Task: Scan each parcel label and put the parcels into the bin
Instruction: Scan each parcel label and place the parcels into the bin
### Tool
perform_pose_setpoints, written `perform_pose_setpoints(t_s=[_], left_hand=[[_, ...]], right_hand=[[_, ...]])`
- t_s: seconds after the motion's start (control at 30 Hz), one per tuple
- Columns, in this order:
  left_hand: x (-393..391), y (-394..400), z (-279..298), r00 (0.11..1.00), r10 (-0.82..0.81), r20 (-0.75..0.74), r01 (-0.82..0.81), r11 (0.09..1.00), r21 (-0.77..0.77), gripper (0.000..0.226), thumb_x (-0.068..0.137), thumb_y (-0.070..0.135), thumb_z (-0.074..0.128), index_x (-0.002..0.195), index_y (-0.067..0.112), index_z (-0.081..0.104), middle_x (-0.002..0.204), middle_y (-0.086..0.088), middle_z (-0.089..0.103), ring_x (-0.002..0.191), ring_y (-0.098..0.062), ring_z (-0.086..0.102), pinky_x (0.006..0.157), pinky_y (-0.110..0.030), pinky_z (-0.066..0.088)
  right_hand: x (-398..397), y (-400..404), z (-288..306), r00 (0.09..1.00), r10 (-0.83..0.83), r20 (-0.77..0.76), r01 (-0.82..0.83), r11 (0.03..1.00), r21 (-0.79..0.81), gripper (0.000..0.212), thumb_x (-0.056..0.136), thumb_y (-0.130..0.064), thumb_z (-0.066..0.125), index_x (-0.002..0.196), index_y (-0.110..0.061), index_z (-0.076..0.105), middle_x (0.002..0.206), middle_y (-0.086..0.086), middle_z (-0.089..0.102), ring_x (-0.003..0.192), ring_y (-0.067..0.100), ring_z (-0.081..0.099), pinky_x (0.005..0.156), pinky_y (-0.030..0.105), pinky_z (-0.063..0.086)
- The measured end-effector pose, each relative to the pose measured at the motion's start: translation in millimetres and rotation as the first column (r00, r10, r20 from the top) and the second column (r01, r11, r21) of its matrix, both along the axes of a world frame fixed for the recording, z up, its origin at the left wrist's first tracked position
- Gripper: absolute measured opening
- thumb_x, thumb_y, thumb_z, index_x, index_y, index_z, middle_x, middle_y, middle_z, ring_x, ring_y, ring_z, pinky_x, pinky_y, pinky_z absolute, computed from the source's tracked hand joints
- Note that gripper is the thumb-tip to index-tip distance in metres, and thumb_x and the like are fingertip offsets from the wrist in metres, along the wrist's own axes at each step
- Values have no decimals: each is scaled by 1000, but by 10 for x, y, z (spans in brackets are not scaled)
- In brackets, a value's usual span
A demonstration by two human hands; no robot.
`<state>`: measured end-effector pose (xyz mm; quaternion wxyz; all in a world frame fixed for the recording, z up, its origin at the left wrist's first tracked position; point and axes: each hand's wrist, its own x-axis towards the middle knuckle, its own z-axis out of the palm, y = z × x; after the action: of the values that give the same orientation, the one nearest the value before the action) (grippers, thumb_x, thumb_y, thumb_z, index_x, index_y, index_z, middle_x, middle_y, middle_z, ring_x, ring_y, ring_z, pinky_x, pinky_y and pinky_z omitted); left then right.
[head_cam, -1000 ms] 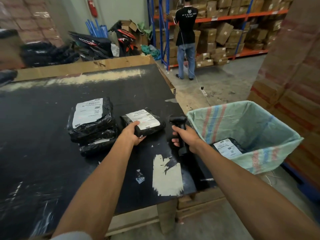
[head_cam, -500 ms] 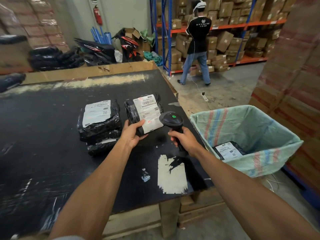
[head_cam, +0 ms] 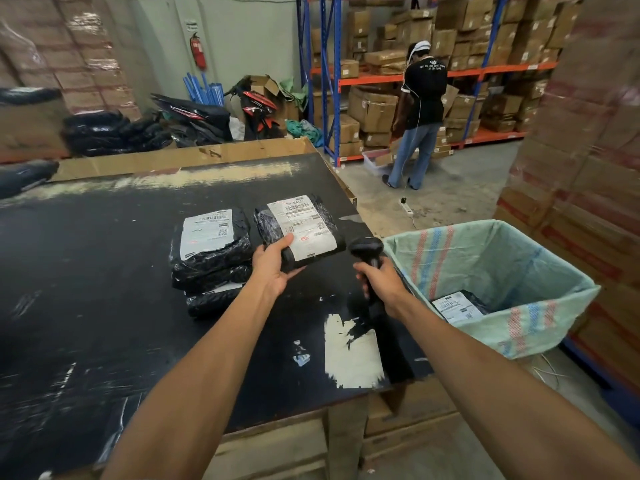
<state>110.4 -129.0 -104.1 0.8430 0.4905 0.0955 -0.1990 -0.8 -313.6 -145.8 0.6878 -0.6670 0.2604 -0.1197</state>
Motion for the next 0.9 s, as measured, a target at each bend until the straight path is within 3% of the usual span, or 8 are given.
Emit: perform_pose_setpoints(t_s=[0.13, 0.27, 0.37, 0.57, 0.63, 0.73, 0.83, 0.9], left_hand=[[-104, -24, 110, 999, -1, -46, -1, 999, -49, 48, 89, 11, 74, 131, 4, 54, 124, -21, 66, 109, -40, 66, 71, -60, 62], [-222, -51, 154, 996, -82, -33, 79, 993, -90, 39, 88, 13, 74, 124, 6, 58, 124, -21, 65, 109, -41, 65, 72, -59, 61], [-324, -114, 166, 991, -129, -27, 125, 985, -117, 32, 88, 14, 73, 118, 9, 61, 119, -20, 68, 108, -40, 67, 70, -56, 62], [-471, -350, 130, 985, -173, -27, 170, 982, -85, 29, 87, 15, 74, 114, 9, 64, 109, -18, 74, 98, -37, 72, 66, -52, 62], [-487, -487, 105, 980, -198, -25, 196, 979, -57, 28, 86, 16, 75, 111, 9, 66, 105, -17, 76, 96, -36, 73, 67, -53, 62], [-493, -808, 64, 975, -220, -22, 220, 976, 6, 22, 86, 19, 73, 106, 11, 69, 100, -15, 78, 91, -34, 74, 66, -51, 62], [-477, -1188, 23, 967, -254, -31, 256, 963, 83, 21, 87, 20, 71, 107, 13, 67, 101, -13, 76, 92, -33, 73, 64, -48, 63], [-438, -1502, -30, 953, -297, -53, 302, 941, 156, 24, 87, 20, 72, 109, 13, 67, 99, -12, 77, 88, -31, 74, 62, -48, 62]], right_hand=[[-68, 7, -101, 988, 48, -149, -38, 997, 66, 38, 87, -4, 58, 123, 1, 48, 75, 11, 61, 46, 15, 46, 43, 26, 38], [-71, 199, -138, 968, 211, -132, -177, 956, 232, 16, 93, -3, 59, 106, -5, 51, 90, 17, 67, 53, 15, 50, 47, 26, 43], [-34, 377, -183, 959, 270, -90, -224, 910, 348, 21, 95, -5, 61, 115, -2, 56, 90, 16, 66, 57, 14, 53, 52, 26, 47], [-105, 200, -221, 924, 361, -129, -303, 894, 330, 42, 103, -43, 51, 118, -6, 61, 93, 13, 67, 77, 21, 64, 71, 31, 56], [-138, -86, -240, 936, 314, -160, -260, 921, 291, 50, 106, -47, 38, 122, -5, 60, 102, 17, 69, 85, 24, 67, 72, 31, 56], [-156, -646, -287, 995, 97, -1, -82, 845, 529, 62, 109, -45, 23, 140, 3, 47, 127, 30, 62, 103, 35, 66, 88, 40, 55], [-144, -1177, -305, 988, -77, 137, -47, 690, 722, 72, 102, -62, 27, 140, -3, 44, 122, 29, 65, 109, 37, 67, 88, 45, 59], [-69, -1528, -288, 987, -52, 152, -76, 683, 726, 81, 95, -73, 29, 137, -7, 53, 125, 26, 66, 114, 36, 66, 92, 47, 59]])
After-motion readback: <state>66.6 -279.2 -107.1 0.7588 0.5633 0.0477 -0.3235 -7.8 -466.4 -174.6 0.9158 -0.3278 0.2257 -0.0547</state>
